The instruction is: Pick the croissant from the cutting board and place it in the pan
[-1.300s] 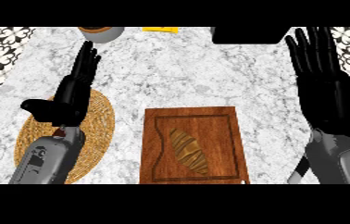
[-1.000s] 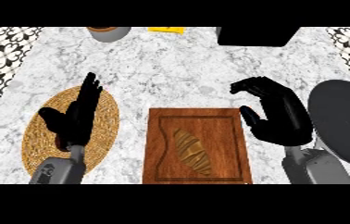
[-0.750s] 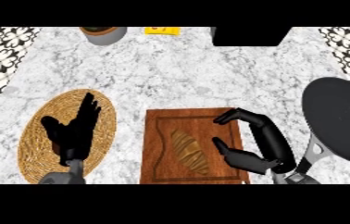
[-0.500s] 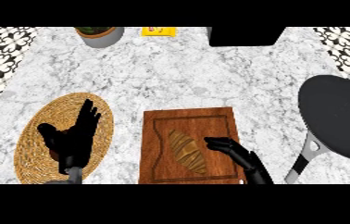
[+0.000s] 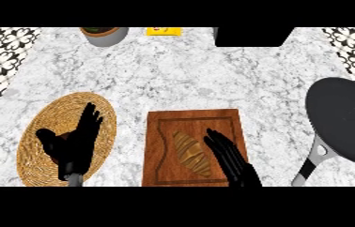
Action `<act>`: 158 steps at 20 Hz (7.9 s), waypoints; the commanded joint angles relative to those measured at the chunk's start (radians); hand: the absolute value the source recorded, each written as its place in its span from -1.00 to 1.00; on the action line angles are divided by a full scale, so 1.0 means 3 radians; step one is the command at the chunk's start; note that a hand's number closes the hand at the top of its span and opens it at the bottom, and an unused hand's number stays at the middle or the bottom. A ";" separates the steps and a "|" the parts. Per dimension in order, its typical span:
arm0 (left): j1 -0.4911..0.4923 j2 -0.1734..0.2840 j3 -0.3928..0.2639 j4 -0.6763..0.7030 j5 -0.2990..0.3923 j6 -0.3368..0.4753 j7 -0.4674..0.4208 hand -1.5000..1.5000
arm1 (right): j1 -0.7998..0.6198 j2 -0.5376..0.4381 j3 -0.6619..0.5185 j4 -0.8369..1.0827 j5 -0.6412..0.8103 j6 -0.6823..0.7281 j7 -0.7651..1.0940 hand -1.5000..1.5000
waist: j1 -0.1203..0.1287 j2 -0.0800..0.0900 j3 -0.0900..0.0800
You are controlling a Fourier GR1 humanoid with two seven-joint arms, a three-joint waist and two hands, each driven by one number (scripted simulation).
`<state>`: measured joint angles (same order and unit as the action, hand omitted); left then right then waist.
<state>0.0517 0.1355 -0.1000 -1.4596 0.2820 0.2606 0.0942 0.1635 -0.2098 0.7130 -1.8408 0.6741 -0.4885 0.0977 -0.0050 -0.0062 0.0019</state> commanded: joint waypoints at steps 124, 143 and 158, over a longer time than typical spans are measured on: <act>-0.0057 -0.0266 0.0208 0.0045 -0.0355 -0.0162 0.0145 0.00 | -0.2628 -0.1563 -0.4615 0.5089 0.1519 -0.0472 0.1337 -1.00 | 0.0128 0.0077 0.0014; -0.0029 -0.0248 0.0323 0.0170 -0.0284 -0.0198 0.0116 0.00 | -0.2468 -0.1130 -0.6060 0.4164 -0.0972 -0.0257 -0.1336 -1.00 | -0.0034 0.0021 0.0005; 0.0202 -0.0228 0.0348 -0.0054 -0.0281 -0.0222 0.0100 0.00 | -0.1048 0.0153 -0.5705 0.1453 -0.1660 0.0959 -0.0803 -1.00 | -0.0041 -0.0004 -0.0015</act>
<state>0.0959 0.0646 -0.0020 -1.4623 0.1915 0.2006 0.1282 -0.2564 -0.2504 -1.0280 -1.1424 0.2034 -0.2413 -0.2733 -0.0168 -0.0071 -0.0012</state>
